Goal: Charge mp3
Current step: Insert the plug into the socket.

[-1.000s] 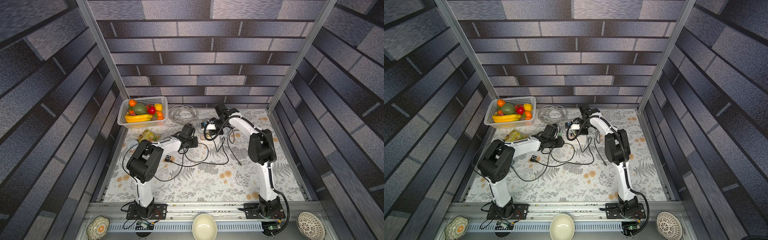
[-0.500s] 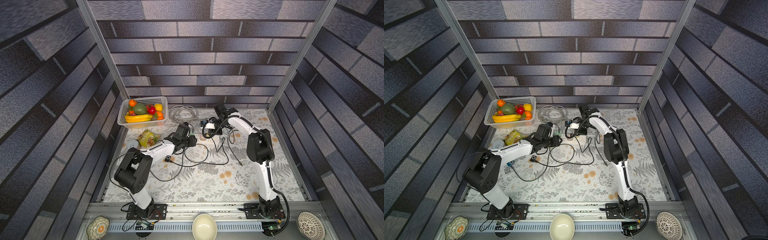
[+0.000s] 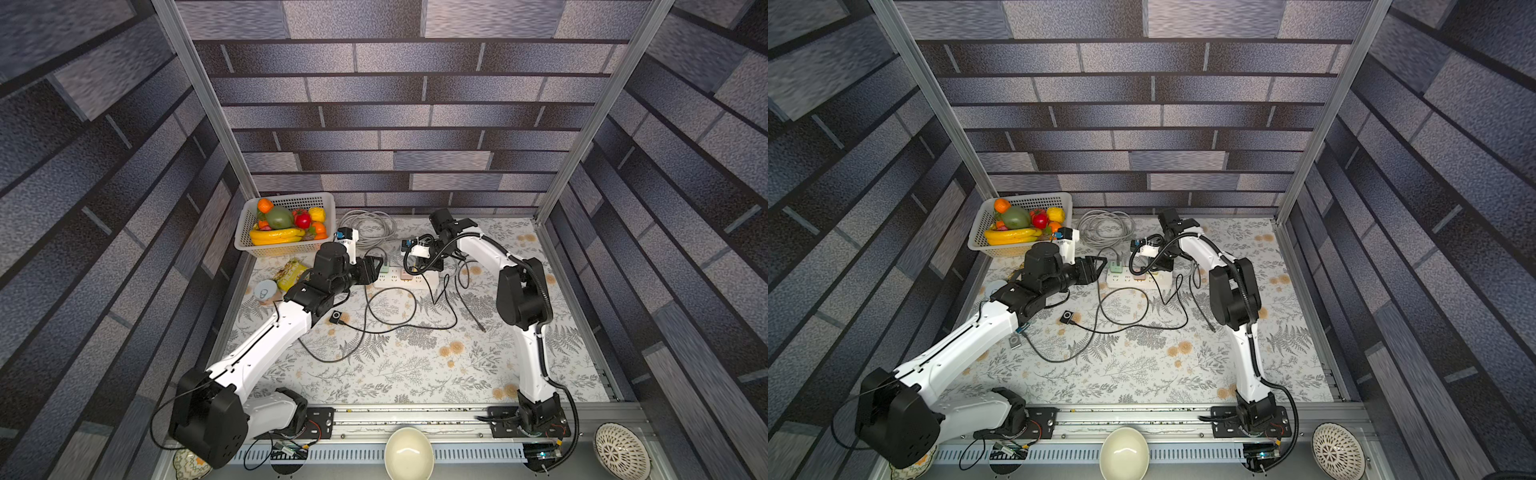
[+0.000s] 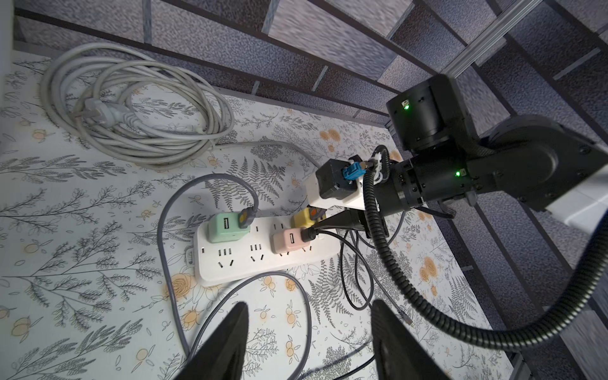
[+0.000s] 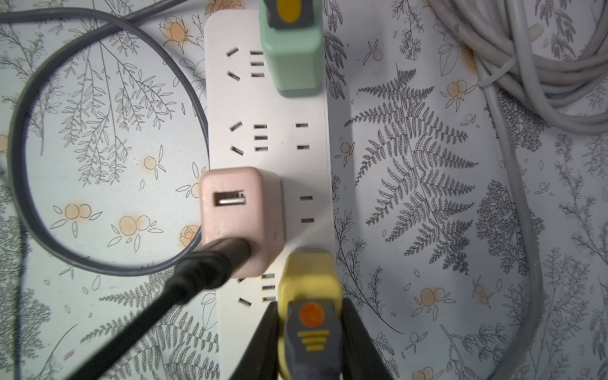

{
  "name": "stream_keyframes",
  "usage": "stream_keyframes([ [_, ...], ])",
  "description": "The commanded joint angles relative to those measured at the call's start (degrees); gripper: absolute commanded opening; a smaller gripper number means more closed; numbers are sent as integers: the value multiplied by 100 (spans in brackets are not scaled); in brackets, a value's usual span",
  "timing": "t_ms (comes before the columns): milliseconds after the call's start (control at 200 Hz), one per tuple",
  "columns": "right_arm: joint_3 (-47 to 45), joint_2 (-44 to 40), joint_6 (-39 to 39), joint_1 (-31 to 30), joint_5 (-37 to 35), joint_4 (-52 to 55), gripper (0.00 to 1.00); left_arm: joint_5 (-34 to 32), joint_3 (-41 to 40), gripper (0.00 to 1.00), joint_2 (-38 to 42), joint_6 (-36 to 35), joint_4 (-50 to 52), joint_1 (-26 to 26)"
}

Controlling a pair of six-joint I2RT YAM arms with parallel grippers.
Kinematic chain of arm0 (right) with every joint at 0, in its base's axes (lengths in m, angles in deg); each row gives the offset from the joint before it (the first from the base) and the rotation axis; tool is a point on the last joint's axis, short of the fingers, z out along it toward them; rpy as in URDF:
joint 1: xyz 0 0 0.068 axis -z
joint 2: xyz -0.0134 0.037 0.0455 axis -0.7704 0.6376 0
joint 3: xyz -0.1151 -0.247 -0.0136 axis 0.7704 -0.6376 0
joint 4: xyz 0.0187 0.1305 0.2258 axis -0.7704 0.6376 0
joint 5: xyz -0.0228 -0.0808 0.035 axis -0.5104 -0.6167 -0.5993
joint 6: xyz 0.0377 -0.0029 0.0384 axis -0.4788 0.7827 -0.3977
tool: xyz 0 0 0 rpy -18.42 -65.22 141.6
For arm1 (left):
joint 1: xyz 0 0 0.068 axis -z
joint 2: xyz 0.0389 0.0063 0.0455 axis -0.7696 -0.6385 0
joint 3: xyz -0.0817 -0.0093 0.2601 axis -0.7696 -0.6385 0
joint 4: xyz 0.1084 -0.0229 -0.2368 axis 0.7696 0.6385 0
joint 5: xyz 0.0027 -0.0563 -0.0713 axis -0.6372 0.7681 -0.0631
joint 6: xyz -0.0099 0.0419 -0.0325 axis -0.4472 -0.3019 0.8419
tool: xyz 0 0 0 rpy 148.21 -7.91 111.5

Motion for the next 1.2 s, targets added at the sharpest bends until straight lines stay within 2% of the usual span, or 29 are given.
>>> stream_keyframes([
  [0,-416,681,-642,-67,-516,902,15,171,-135,64,372,5,294,-125],
  [311,-384,-4,-1000,-78,-440,531,44,310,-489,68,949,130,324,-403],
  [521,-613,-563,-1197,-79,-356,83,57,335,-518,76,1147,140,333,-548],
  [586,-684,-702,-1208,-80,-285,78,67,339,-525,77,1197,137,333,-567],
  [882,-1454,-1238,-1468,-67,-256,162,69,461,-615,85,1290,206,333,-742],
  [1047,-2179,-1996,-1796,-68,-76,-7,70,495,-639,86,1308,211,306,-760],
  [1192,-2937,-2689,-2448,-70,156,-319,70,524,-699,88,1359,212,237,-764],
])
